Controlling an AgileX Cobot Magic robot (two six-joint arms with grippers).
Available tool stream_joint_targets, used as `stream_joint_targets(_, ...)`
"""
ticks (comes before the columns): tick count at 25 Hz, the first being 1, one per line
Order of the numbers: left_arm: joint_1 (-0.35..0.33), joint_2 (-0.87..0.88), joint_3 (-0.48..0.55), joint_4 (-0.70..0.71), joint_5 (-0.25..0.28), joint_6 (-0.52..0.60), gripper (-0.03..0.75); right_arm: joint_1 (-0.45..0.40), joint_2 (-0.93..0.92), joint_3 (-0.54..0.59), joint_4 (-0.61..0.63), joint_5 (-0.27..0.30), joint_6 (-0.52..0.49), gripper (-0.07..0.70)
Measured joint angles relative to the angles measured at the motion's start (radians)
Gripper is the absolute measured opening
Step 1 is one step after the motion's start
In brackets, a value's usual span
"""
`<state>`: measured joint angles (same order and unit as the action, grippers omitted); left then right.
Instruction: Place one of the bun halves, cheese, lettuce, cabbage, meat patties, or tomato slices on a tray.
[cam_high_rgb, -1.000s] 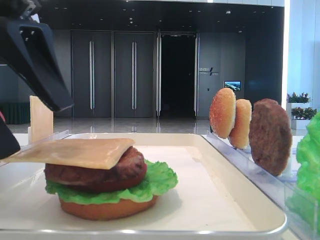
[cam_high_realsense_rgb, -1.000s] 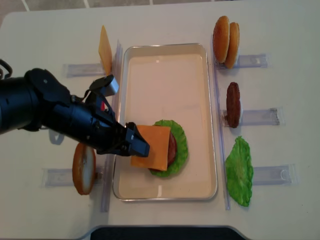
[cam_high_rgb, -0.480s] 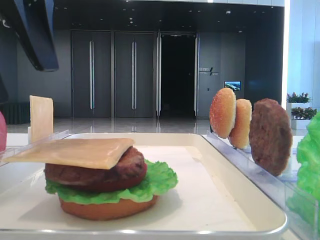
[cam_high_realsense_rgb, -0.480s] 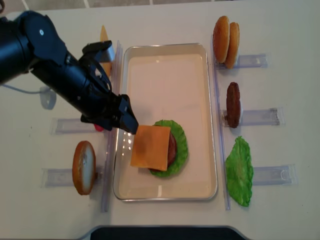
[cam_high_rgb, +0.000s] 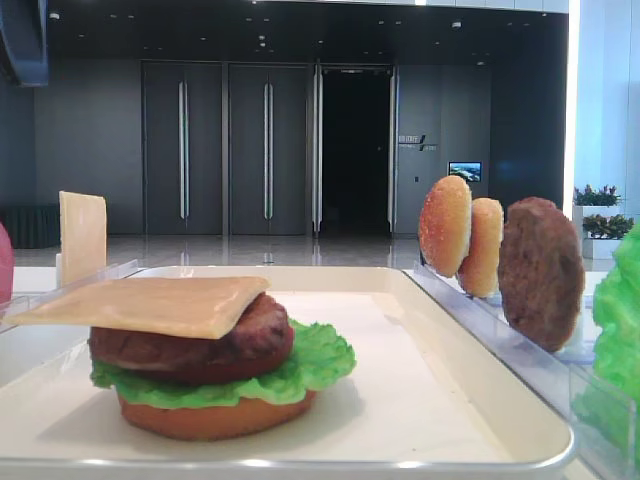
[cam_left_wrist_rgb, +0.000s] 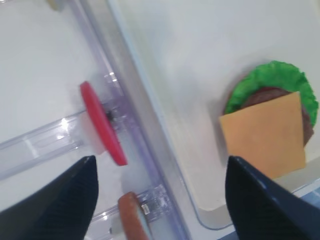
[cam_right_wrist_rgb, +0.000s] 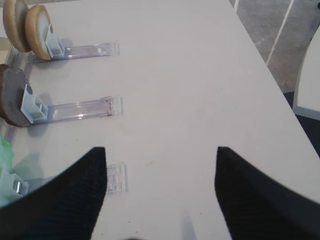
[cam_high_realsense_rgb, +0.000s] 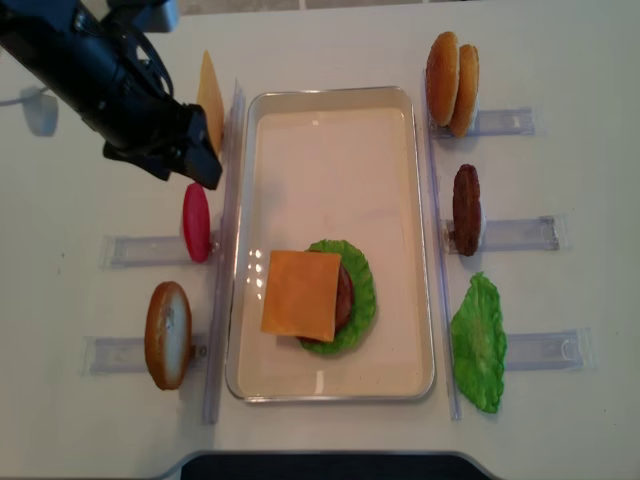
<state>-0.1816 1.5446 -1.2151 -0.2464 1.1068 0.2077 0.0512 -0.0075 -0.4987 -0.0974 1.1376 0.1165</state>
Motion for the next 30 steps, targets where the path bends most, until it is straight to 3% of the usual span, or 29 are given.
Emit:
stream_joint_targets(8,0.197,0.0,-0.02,0.176,0.063,-0.103,0.591,0.0,0.0,0.0,0.0,0.0,0.0,0.47)
stream_joint_targets(12,0.256,0.0,-0.02,0.268,0.098,-0.161,0.591,0.0,0.0,0.0,0.0,0.0,0.0,0.47)
stream_joint_targets(21,0.265,-0.02,-0.002,0.327,0.11,-0.214,0.591,0.0,0.0,0.0,0.0,0.0,0.0,0.47)
stream_joint_targets(30,0.265,-0.291,0.249,0.326,0.105,-0.218,0.591,0.0,0.0,0.0,0.0,0.0,0.0,0.468)
